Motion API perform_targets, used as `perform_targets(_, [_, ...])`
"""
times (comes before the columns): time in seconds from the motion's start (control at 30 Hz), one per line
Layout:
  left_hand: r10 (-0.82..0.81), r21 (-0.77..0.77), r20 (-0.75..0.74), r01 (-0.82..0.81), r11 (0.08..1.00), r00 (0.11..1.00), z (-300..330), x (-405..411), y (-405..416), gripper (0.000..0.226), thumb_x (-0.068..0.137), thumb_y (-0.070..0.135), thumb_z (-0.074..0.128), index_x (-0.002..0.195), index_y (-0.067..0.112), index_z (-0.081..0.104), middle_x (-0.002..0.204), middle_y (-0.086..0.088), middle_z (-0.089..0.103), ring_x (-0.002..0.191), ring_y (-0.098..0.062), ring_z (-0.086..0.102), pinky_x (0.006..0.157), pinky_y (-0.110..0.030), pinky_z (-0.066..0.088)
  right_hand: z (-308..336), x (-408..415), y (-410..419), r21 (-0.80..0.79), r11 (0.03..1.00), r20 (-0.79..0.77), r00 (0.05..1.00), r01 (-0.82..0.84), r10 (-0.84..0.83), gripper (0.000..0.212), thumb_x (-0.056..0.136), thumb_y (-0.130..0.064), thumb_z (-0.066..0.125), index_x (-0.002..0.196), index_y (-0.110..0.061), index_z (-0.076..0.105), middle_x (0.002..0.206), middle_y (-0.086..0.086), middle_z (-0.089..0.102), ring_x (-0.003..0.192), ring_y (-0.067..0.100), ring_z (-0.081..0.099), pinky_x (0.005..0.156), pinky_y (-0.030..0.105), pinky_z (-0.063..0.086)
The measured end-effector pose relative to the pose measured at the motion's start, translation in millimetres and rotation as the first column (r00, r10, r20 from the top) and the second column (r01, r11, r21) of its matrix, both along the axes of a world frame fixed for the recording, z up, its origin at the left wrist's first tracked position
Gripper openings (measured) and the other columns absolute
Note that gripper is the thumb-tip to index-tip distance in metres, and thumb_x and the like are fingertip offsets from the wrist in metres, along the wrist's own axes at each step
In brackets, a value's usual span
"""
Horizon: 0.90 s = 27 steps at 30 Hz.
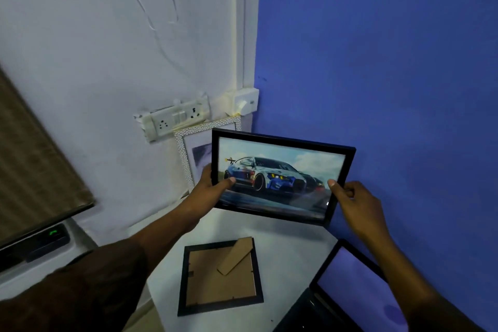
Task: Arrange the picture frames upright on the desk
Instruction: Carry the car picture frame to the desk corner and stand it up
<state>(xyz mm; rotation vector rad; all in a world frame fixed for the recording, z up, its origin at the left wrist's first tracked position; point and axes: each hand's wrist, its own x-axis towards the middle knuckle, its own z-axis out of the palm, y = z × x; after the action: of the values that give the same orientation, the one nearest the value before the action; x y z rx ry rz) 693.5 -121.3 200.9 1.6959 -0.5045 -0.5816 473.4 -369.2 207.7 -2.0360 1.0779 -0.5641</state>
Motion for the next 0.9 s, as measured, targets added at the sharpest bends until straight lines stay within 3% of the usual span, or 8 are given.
perform_targets(0.17, [-0.11,0.034,-0.007,0.11,0.993,0.994,-27.8,41.3,-51.8,0.043,0.096,0.026,0.064,0.132,0.029,0.04,0.122,0.01,0.059,0.117,-0.015,0.057,0.1,-0.03,0.046,-17.7,13.9,-29.6,0.059,0.994,-0.112,0.99,0.09,-0.083,0.066,0.087,-0.071,0.052,0.117,-0.013,0.062,0.098,0.004,0.07,0.095,0.024,0.064,0.079,0.037,0.052])
perform_targets(0.33, [-0.249,0.071,-0.079,0.255,0.964,0.965,-68.2,89.2,-106.3,0.051,0.095,0.028,0.067,0.139,0.024,0.042,0.134,0.003,0.057,0.118,-0.013,0.058,0.105,-0.032,0.046,-47.2,31.2,-41.0,0.148,0.97,-0.215,0.963,0.194,-0.159,0.055,0.088,-0.063,0.059,0.115,-0.015,0.059,0.108,0.006,0.065,0.089,0.02,0.056,0.06,0.024,0.04])
perform_targets(0.43, [-0.271,0.115,-0.113,0.284,0.952,0.956,-101.3,113.3,-137.0,0.053,0.088,0.033,0.073,0.135,0.025,0.05,0.132,-0.001,0.062,0.123,-0.022,0.059,0.11,-0.043,0.045,-69.9,41.4,-47.0,0.222,0.936,-0.279,0.938,0.272,-0.207,0.063,0.085,-0.064,0.062,0.125,-0.016,0.056,0.121,0.006,0.064,0.093,0.018,0.054,0.062,0.025,0.041])
perform_targets(0.5, [-0.308,0.133,-0.147,0.327,0.936,0.94,-123.3,125.5,-153.4,0.053,0.085,0.037,0.075,0.132,0.031,0.049,0.132,0.002,0.06,0.124,-0.02,0.058,0.111,-0.043,0.044,-82.1,46.8,-46.0,0.252,0.911,-0.336,0.912,0.326,-0.234,0.072,0.084,-0.064,0.064,0.134,-0.014,0.051,0.129,0.009,0.062,0.096,0.019,0.053,0.063,0.027,0.042])
perform_targets(0.57, [-0.343,0.137,-0.201,0.373,0.918,0.918,-134.5,134.0,-170.9,0.069,0.082,0.043,0.075,0.142,0.028,0.045,0.138,0.004,0.056,0.126,-0.017,0.054,0.112,-0.041,0.043,-92.6,53.1,-45.9,0.275,0.887,-0.37,0.892,0.371,-0.259,0.075,0.084,-0.062,0.066,0.137,-0.012,0.049,0.133,0.012,0.061,0.096,0.021,0.053,0.066,0.03,0.042])
perform_targets(0.7, [-0.409,0.169,-0.268,0.46,0.871,0.872,-148.7,144.7,-205.2,0.068,0.093,0.024,0.069,0.15,0.02,0.032,0.133,-0.001,0.052,0.124,-0.021,0.052,0.1,-0.031,0.043,-103.1,63.2,-48.7,0.3,0.852,-0.456,0.849,0.43,-0.267,0.069,0.086,-0.056,0.069,0.133,-0.008,0.054,0.133,0.014,0.063,0.108,0.03,0.061,0.077,0.03,0.041])
perform_targets(0.77, [-0.431,0.17,-0.273,0.484,0.859,0.86,-154.8,148.5,-219.2,0.065,0.094,0.016,0.067,0.149,0.015,0.033,0.133,-0.005,0.054,0.12,-0.02,0.053,0.094,-0.028,0.041,-105.0,66.6,-53.9,0.312,0.843,-0.474,0.841,0.439,-0.262,0.06,0.086,-0.054,0.071,0.127,-0.01,0.062,0.127,0.013,0.068,0.099,0.028,0.062,0.076,0.029,0.043])
perform_targets(0.9, [-0.447,0.205,-0.291,0.512,0.834,0.846,-167.8,157.0,-235.3,0.067,0.092,0.024,0.069,0.149,0.017,0.034,0.136,-0.006,0.055,0.113,-0.018,0.053,0.092,-0.029,0.041,-108.7,70.9,-68.2,0.315,0.834,-0.506,0.824,0.453,-0.256,0.057,0.085,-0.054,0.071,0.125,-0.014,0.067,0.121,0.009,0.071,0.095,0.024,0.064,0.067,0.026,0.047])
